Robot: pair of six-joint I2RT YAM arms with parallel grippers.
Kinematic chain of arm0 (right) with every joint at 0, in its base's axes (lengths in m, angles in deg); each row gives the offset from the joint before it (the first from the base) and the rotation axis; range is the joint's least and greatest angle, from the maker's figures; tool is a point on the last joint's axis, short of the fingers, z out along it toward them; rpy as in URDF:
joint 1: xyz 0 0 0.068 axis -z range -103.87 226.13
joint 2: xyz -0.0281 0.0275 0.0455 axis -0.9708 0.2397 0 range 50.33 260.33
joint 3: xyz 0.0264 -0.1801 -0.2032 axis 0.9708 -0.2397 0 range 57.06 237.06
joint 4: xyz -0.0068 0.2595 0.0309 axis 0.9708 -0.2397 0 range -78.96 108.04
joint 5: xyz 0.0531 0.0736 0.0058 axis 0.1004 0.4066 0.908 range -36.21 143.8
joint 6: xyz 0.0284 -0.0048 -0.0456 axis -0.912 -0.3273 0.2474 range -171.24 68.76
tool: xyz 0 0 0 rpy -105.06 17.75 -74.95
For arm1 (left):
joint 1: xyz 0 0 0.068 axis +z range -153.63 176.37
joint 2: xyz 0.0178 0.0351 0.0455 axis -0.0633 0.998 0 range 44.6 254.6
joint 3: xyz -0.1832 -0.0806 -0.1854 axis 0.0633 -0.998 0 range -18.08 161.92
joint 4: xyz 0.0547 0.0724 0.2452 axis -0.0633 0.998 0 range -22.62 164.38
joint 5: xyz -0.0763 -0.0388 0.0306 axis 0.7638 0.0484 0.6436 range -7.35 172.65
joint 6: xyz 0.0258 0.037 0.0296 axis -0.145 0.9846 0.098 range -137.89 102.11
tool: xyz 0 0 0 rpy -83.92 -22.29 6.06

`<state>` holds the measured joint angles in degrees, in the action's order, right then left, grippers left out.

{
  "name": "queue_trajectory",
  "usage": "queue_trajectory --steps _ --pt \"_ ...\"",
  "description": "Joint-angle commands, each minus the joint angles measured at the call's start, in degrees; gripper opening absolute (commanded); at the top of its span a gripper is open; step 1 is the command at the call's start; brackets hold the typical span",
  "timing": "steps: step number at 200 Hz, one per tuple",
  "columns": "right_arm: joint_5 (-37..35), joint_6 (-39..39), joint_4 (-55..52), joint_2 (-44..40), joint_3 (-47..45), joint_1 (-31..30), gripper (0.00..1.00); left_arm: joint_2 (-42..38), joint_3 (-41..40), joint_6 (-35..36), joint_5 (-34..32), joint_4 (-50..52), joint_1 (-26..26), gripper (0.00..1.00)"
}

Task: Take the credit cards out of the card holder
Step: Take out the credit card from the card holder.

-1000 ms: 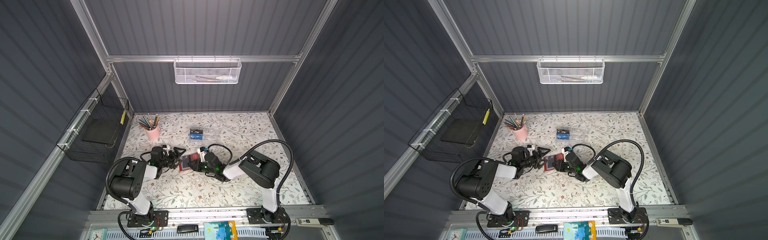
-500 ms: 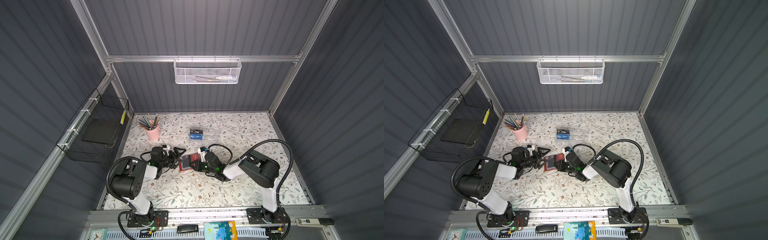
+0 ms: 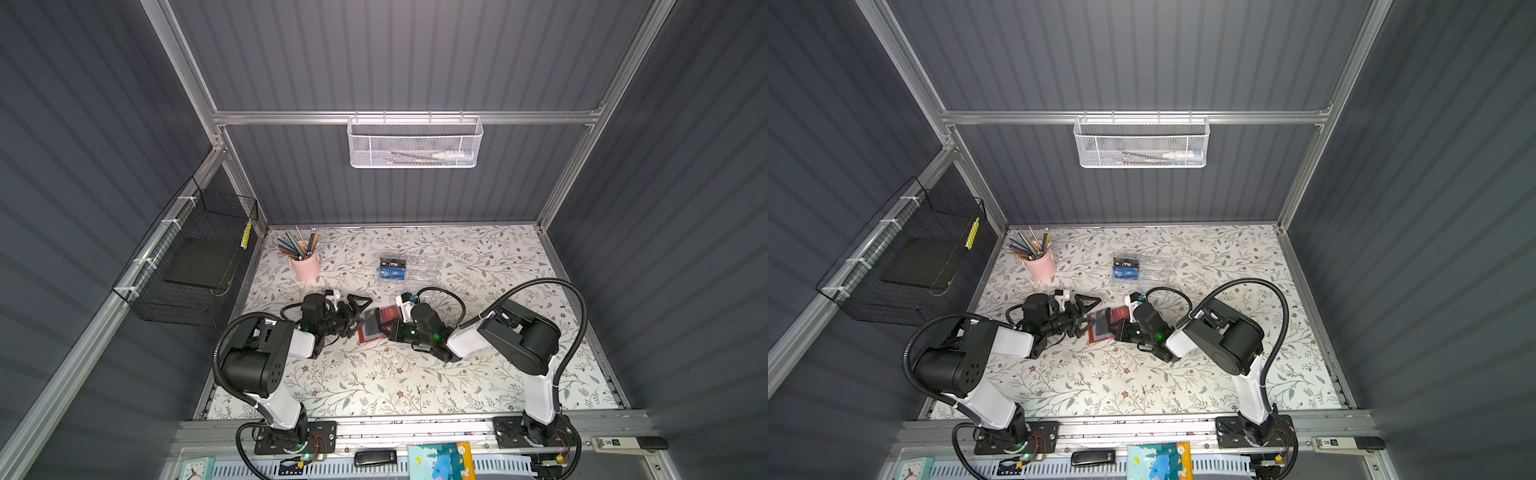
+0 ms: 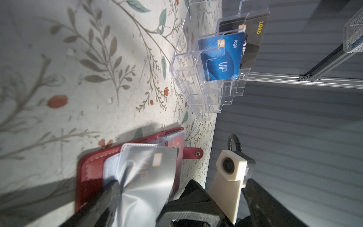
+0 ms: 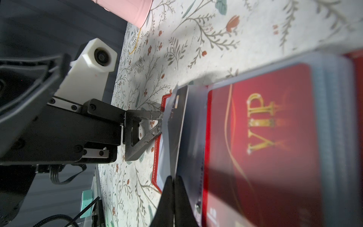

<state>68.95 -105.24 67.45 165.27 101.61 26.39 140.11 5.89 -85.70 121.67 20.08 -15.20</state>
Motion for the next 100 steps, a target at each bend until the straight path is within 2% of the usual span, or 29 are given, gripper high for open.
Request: queue_trajectory --steps 1,14,100 --pt "0.47 0.91 0.53 -0.92 -0.77 0.19 0.03 2.44 -1.98 -0.19 -1.49 5.82 -0.12 1.00" --pt "0.95 0.90 0.65 -0.88 -0.78 0.34 0.00 2.41 -2.04 -0.18 -1.50 5.82 -0.12 1.00" --pt "3.47 1.84 1.04 -2.91 -3.11 2.60 0.00 2.14 -2.17 0.22 -1.67 6.20 -0.12 1.00"
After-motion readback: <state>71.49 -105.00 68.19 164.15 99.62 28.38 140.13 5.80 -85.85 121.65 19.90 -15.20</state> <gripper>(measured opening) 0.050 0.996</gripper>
